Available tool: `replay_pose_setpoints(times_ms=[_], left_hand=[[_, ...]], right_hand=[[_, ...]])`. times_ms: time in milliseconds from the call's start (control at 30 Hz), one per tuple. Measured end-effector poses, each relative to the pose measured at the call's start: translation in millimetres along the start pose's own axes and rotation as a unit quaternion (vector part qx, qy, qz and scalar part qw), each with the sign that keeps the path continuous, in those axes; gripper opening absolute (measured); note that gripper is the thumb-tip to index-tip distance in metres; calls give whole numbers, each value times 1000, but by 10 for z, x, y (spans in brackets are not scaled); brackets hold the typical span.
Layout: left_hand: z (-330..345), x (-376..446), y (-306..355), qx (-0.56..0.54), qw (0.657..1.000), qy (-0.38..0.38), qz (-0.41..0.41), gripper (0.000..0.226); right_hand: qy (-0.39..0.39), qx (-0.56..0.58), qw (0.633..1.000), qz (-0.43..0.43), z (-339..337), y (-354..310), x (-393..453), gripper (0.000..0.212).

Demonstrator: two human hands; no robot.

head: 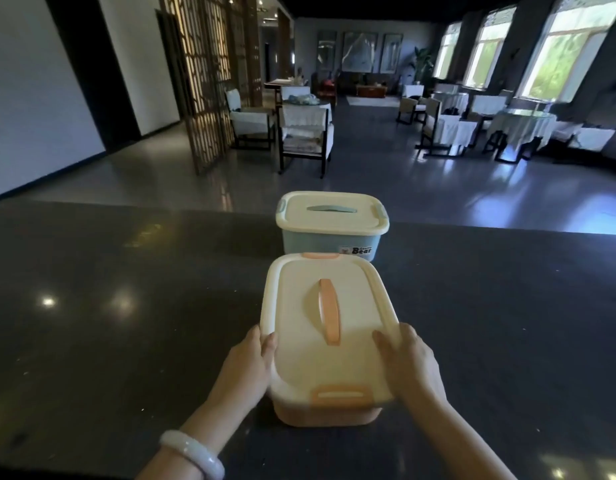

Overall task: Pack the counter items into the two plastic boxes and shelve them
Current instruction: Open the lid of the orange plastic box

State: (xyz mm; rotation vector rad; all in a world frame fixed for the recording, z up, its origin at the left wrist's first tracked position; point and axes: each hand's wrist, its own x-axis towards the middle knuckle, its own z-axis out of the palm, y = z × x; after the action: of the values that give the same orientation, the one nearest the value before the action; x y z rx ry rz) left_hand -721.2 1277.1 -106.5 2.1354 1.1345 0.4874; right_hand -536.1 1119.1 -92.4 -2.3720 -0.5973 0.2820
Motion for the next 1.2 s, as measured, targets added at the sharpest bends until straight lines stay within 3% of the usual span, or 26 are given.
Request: replay_pose_setpoints(times_ms=[333,567,1067,1133,1200], left_hand=[[-741,-200,-693,11,998,33,-60,37],[-1215,-166,-1049,38,997,33,-54,33],[-1757,30,-1753,31,999,-27,-12,33],[-1809,69,-1742,81,995,-49,-23,42],[-1861,118,-1689,137,990,-18,-17,61]], right_hand=[[-57,15,996,-61,589,-580,-453,35],[-105,61,989,-86,888,-886,-672,35],[-34,95,994,-45,1445,-1412,-1117,40],[-9,71,996,-61,1444,-1398,-1161,45],[59,7,992,-110,1434,-1385,-1251,52]])
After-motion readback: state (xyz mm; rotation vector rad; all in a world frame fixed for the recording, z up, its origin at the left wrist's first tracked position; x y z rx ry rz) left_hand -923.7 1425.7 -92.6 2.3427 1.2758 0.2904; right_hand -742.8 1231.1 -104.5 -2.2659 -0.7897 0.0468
